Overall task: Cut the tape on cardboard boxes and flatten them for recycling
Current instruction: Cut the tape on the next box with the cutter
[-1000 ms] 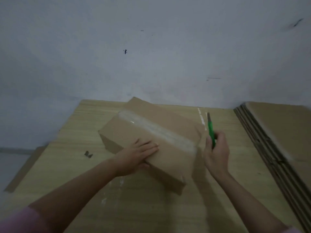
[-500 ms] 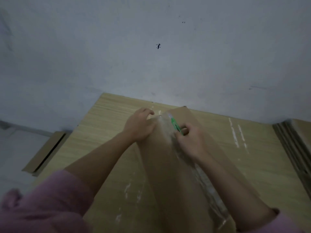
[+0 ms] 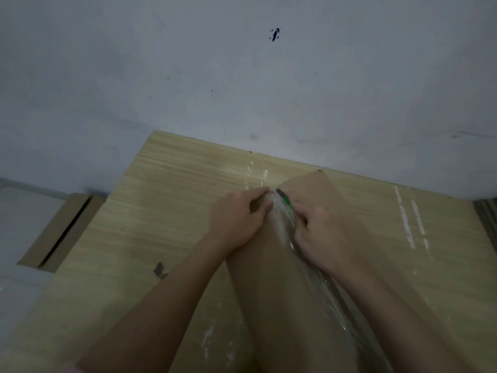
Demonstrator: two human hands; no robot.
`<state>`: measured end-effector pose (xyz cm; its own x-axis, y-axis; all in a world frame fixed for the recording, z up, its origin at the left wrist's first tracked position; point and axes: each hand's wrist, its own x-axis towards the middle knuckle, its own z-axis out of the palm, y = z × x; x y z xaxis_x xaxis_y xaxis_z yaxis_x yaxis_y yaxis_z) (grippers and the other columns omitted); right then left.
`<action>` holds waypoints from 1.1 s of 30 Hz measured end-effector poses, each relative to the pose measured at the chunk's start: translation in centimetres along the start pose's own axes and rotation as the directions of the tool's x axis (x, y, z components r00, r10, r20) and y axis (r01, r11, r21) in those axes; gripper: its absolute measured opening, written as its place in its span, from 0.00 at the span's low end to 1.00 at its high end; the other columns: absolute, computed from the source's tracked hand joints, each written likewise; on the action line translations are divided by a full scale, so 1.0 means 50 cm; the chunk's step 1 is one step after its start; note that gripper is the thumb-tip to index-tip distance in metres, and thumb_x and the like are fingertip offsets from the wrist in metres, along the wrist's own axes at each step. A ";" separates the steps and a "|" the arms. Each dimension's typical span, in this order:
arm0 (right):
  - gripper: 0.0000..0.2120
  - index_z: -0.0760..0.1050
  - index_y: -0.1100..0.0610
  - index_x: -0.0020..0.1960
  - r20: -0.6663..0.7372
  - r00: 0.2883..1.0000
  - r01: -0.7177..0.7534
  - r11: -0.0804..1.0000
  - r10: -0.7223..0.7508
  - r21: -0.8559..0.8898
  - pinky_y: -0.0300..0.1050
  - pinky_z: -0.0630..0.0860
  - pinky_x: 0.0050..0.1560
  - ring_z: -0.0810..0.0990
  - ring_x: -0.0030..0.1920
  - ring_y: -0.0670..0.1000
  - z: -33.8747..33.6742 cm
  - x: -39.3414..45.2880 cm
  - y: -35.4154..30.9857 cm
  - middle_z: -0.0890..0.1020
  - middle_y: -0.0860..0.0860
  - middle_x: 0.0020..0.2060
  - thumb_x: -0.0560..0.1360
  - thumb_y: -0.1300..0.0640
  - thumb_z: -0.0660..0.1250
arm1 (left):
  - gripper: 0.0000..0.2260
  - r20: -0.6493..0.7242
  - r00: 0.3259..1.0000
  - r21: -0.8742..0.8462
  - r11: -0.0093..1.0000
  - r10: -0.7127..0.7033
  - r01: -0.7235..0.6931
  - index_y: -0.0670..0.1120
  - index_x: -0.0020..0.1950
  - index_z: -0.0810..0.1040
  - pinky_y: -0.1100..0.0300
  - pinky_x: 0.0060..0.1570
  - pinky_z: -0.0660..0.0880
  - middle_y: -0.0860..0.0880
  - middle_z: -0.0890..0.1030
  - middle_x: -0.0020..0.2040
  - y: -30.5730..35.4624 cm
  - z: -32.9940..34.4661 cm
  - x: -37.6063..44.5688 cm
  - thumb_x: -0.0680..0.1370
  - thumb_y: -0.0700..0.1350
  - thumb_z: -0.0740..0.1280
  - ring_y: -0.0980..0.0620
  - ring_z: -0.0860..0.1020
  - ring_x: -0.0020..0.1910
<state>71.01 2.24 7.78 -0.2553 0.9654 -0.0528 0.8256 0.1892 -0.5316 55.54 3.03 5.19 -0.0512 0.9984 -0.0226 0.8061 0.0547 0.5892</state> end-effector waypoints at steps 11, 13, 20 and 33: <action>0.24 0.54 0.44 0.75 0.124 0.992 0.019 0.955 0.018 -0.295 0.49 0.70 0.53 0.75 0.57 0.60 0.003 0.015 -0.022 0.77 0.58 0.59 0.80 0.51 0.50 | 0.18 0.004 1.000 0.001 1.000 -0.008 0.008 0.62 0.67 0.71 0.58 0.54 0.71 0.54 0.79 0.62 -0.006 0.004 0.001 0.78 0.60 0.59 0.49 0.76 0.60; 0.25 0.50 0.44 0.76 0.152 0.986 -0.009 0.943 0.063 -0.333 0.49 0.69 0.53 0.74 0.58 0.60 0.006 0.015 -0.028 0.76 0.59 0.59 0.80 0.52 0.49 | 0.18 0.014 1.000 0.007 1.000 -0.014 0.013 0.62 0.68 0.71 0.58 0.53 0.71 0.53 0.79 0.61 -0.006 0.004 0.001 0.78 0.60 0.59 0.49 0.76 0.60; 0.26 0.48 0.48 0.77 0.135 0.989 -0.004 0.911 0.066 -0.413 0.51 0.71 0.53 0.75 0.58 0.62 0.012 0.023 -0.043 0.74 0.60 0.60 0.81 0.58 0.49 | 0.17 0.014 0.999 0.032 0.999 -0.036 0.036 0.60 0.68 0.71 0.56 0.51 0.71 0.49 0.79 0.61 0.005 0.001 -0.001 0.79 0.58 0.59 0.45 0.75 0.60; 0.25 0.47 0.50 0.77 0.213 0.975 0.068 0.843 0.057 -0.534 0.51 0.70 0.54 0.73 0.60 0.61 -0.018 0.003 -0.049 0.73 0.60 0.61 0.82 0.58 0.48 | 0.14 -0.037 0.999 0.058 0.998 -0.011 0.014 0.51 0.63 0.76 0.53 0.49 0.72 0.46 0.81 0.57 0.026 0.002 -0.015 0.80 0.52 0.60 0.41 0.77 0.56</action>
<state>69.41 2.07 9.82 -0.3095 0.9141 -0.2621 0.9472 0.3206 -0.0003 56.66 2.36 5.90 -0.0821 0.9966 0.0005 0.8384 0.0688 0.5407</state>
